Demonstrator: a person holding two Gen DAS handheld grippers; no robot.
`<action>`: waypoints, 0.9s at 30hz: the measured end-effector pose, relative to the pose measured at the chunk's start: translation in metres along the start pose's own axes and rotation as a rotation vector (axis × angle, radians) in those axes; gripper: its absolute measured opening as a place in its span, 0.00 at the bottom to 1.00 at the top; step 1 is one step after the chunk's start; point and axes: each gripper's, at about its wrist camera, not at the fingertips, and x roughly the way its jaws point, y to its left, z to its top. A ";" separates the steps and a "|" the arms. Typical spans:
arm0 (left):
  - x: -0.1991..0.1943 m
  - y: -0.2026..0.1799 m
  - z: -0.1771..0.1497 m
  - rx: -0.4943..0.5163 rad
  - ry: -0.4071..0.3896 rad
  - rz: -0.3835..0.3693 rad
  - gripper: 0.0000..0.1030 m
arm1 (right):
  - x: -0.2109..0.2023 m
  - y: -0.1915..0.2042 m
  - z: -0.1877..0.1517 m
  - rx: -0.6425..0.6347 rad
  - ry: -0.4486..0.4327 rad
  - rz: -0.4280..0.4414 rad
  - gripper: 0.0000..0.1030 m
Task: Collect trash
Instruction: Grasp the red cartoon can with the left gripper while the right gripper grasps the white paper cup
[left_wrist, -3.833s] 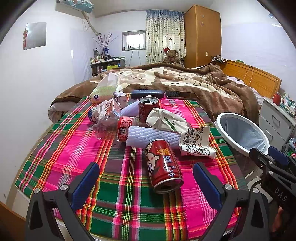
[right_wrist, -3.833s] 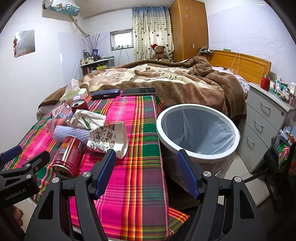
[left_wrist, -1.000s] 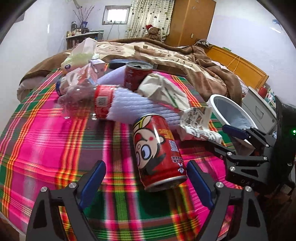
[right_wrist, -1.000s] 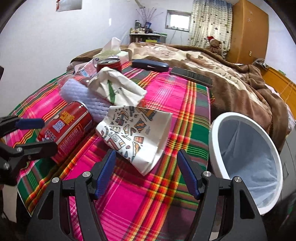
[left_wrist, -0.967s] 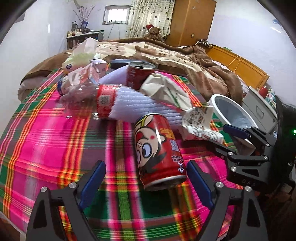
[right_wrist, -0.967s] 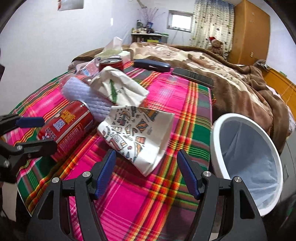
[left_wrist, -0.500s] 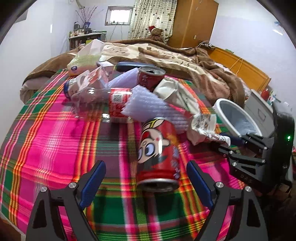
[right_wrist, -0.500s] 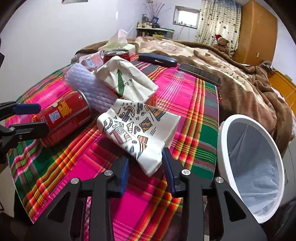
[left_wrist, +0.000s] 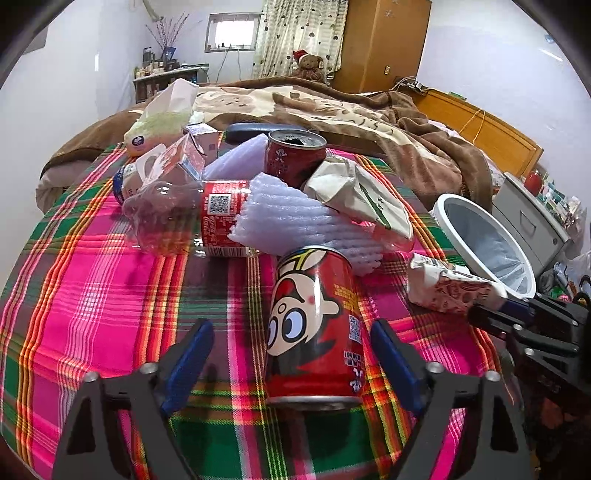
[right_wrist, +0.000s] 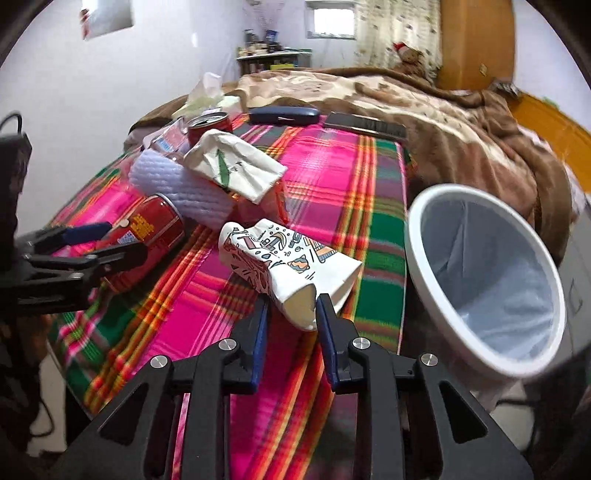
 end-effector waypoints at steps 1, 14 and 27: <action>0.002 0.001 0.000 -0.004 0.008 -0.005 0.67 | 0.000 0.001 -0.001 -0.002 -0.008 0.009 0.26; 0.014 0.011 -0.004 -0.038 0.040 -0.025 0.63 | 0.028 0.005 0.003 -0.101 -0.036 0.089 0.49; 0.024 0.001 0.005 -0.027 0.048 -0.026 0.57 | 0.030 -0.001 0.003 -0.007 -0.055 0.101 0.28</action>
